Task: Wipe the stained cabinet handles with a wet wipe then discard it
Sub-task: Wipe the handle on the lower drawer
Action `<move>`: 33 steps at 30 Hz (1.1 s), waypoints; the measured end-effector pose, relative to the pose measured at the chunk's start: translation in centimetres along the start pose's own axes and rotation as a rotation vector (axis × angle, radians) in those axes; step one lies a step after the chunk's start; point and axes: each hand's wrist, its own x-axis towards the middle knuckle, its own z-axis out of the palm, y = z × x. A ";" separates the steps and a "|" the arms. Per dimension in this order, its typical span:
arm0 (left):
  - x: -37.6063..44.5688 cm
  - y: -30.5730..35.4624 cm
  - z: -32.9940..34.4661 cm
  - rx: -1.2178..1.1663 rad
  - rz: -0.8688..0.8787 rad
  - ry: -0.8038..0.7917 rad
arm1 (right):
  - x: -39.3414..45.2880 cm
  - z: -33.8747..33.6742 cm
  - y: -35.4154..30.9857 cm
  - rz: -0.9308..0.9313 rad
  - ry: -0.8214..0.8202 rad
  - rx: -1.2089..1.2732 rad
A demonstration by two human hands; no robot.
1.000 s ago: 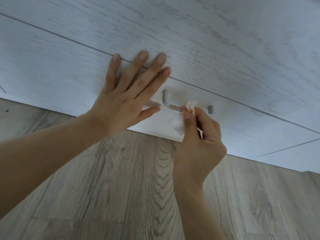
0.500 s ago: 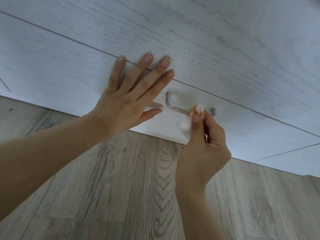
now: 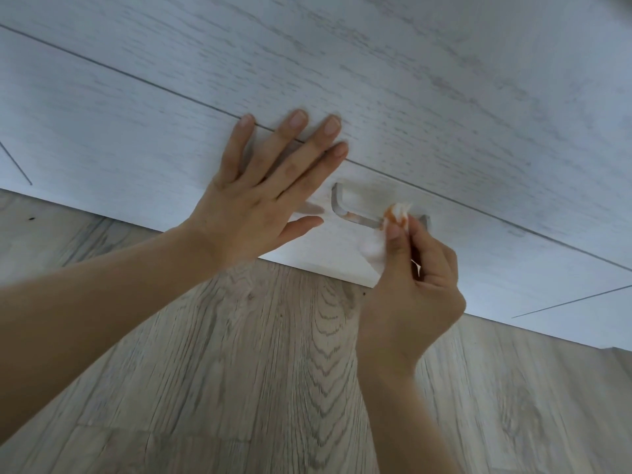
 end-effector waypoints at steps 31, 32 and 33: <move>0.0 -0.3 0.1 0.016 0.013 0.007 | -1.0 1.3 0.2 -0.101 -0.066 -0.034; 0.0 -0.4 0.1 0.016 0.017 0.003 | -1.1 1.3 0.2 -0.099 -0.061 -0.033; 0.0 -0.4 0.1 0.018 0.019 0.001 | -1.3 1.3 0.2 -0.110 -0.078 -0.044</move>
